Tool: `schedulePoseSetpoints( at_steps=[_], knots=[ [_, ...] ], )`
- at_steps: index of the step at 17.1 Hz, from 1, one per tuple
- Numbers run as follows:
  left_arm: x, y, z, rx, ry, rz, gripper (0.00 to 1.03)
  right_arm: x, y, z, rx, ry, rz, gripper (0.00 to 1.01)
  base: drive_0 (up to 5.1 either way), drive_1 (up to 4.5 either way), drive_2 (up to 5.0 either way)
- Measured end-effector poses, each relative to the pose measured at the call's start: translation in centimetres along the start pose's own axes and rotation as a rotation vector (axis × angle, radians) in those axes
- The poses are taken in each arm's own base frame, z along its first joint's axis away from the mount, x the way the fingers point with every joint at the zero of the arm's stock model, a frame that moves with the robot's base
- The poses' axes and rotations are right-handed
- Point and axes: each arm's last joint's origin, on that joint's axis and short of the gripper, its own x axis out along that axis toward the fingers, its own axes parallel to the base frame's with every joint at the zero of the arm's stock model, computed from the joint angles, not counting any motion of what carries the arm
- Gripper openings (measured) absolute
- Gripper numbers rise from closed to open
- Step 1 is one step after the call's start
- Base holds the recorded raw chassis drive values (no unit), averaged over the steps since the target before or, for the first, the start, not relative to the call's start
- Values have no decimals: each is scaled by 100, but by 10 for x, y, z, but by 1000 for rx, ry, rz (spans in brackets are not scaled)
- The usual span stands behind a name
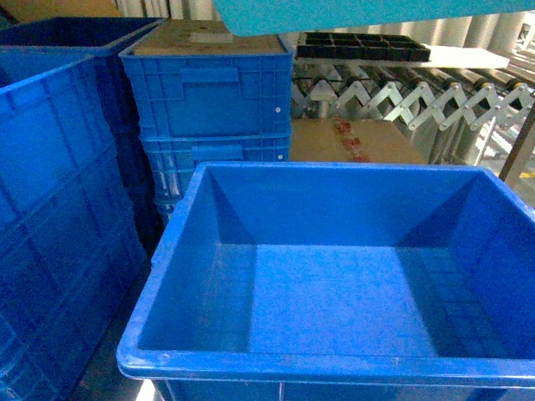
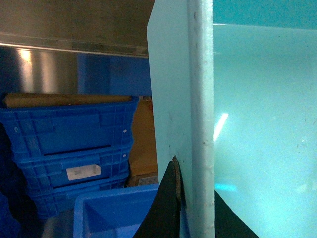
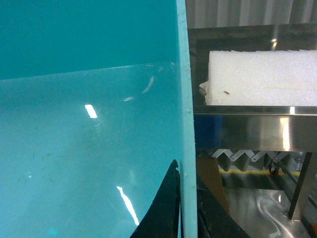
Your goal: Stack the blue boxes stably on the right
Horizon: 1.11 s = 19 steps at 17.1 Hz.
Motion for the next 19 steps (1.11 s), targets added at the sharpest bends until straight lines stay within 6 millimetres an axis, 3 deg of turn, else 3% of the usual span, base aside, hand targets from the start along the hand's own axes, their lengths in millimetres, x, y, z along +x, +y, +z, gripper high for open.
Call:
schedulePoseSetpoints(
  at_steps=[13, 19],
  knots=[
    [1, 0, -1, 0, 3, 1, 2, 0, 0, 0, 0, 0, 0, 2, 9, 256, -238],
    [6, 1, -17, 24, 106, 0, 2, -7, -1, -30, 15, 153, 13, 2, 4, 128, -119]
  ],
)
